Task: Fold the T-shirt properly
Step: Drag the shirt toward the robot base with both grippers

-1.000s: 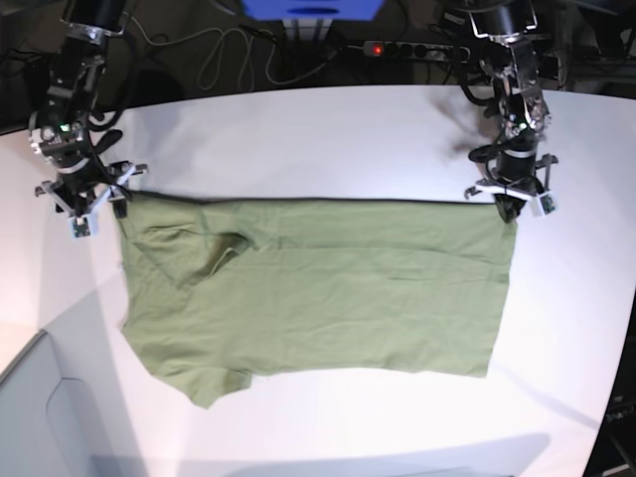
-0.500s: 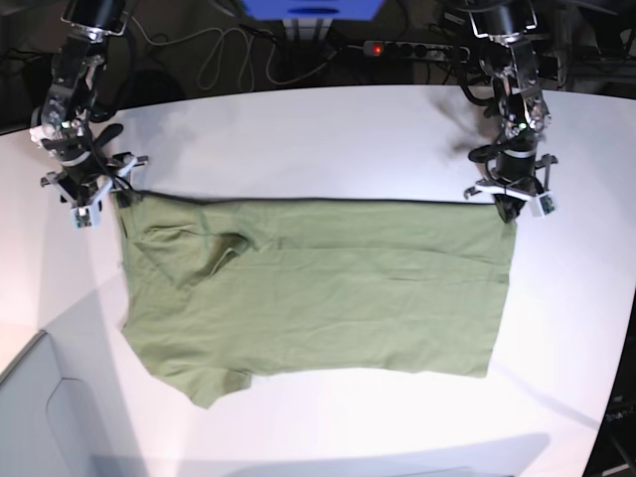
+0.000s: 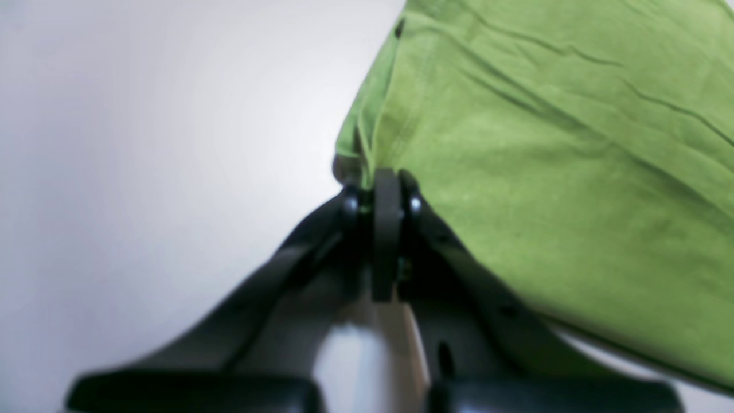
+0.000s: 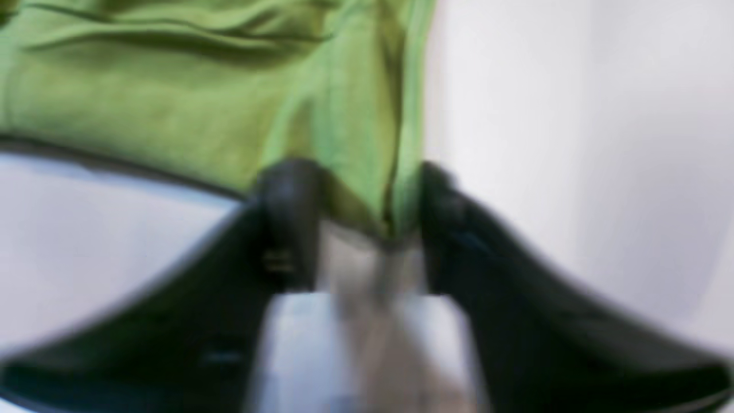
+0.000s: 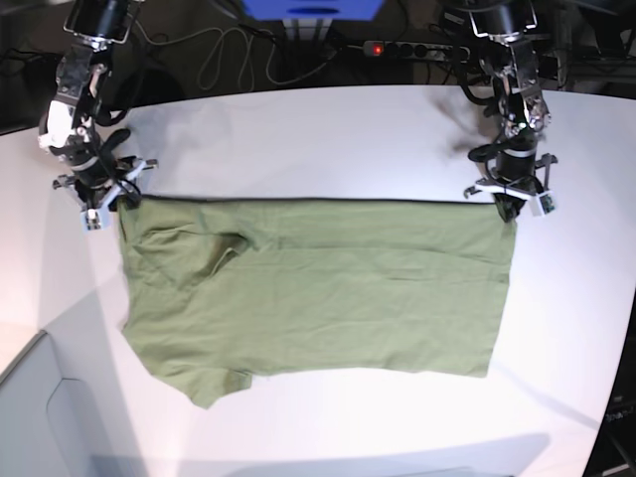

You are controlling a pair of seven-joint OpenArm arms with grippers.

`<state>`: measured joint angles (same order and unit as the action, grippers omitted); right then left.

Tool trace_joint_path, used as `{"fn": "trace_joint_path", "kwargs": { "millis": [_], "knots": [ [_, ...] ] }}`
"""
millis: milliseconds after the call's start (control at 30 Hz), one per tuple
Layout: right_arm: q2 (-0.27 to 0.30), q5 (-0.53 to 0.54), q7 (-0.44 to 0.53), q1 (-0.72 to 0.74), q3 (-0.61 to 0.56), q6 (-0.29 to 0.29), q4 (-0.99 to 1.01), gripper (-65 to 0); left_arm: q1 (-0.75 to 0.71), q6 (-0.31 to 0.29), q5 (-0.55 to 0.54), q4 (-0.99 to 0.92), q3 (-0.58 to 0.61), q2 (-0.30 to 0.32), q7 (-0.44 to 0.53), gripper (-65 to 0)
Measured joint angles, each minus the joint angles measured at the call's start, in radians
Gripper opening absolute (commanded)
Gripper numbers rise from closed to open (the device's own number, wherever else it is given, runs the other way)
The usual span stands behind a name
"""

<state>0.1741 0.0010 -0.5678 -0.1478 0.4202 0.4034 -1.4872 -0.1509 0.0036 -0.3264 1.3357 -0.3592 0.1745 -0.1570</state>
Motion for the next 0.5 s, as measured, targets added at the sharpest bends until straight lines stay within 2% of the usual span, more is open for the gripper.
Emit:
{"fn": "trace_joint_path", "kwargs": {
  "millis": [33, 100, 167, 500],
  "knots": [
    [0.000, 0.000, 0.000, 0.000, 0.000, 0.000, 0.000, -65.0, -0.001, 0.000, 0.000, 0.000, 0.000, 0.000, 0.000, -65.0],
    [0.003, -0.001, -0.001, 0.002, 0.000, 0.000, -0.002, -63.3, -0.002, 0.000, 0.000, 0.000, 0.000, 0.000, 0.002, -65.0],
    [0.005, -0.002, -0.002, 0.002, 0.000, 0.000, -0.005, -65.0, -0.003, 0.000, 0.000, 0.000, 0.000, 0.003, 0.003, -65.0],
    [0.028, -0.016, -0.020, -0.039, 0.001, 0.004, -0.108, -64.9, -0.071, 0.002, 0.001, 0.082, 0.000, 0.005, -0.031, -65.0]
  ]
}}
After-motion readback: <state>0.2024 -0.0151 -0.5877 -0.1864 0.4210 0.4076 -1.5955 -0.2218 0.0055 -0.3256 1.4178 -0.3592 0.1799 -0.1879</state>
